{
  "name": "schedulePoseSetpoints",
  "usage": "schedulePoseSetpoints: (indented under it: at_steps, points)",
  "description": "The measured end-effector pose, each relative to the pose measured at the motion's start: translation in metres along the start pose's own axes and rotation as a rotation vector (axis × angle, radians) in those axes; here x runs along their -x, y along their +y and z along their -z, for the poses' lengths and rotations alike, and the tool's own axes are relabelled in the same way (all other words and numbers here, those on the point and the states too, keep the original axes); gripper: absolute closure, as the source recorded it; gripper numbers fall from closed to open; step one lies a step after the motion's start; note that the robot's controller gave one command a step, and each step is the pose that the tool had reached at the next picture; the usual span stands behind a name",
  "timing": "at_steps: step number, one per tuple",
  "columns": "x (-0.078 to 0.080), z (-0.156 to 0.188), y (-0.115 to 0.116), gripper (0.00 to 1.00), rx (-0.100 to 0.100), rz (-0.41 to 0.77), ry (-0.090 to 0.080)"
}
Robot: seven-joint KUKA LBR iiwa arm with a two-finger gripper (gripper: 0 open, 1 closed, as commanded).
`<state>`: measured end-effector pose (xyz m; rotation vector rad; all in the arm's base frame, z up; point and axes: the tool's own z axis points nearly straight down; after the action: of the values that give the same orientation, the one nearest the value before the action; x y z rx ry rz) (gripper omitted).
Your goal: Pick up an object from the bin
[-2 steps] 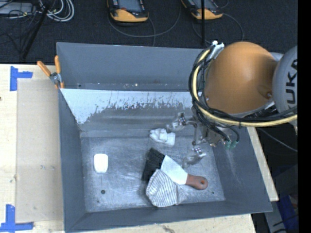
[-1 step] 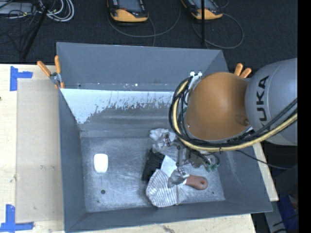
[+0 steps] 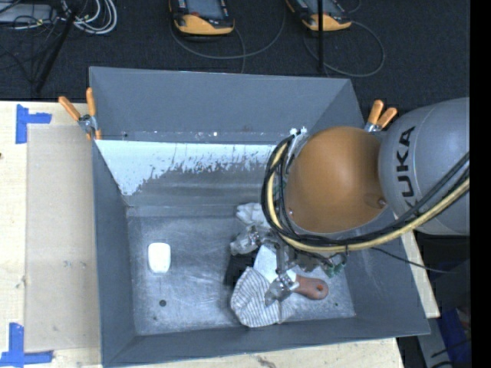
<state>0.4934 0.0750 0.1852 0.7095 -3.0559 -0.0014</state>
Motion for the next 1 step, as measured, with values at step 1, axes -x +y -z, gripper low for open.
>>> schedulePoseSetpoints:
  at_steps: [1]
  points:
    - [0.0313,-0.0422,-0.0275,0.0,-0.006,0.168,-0.014]
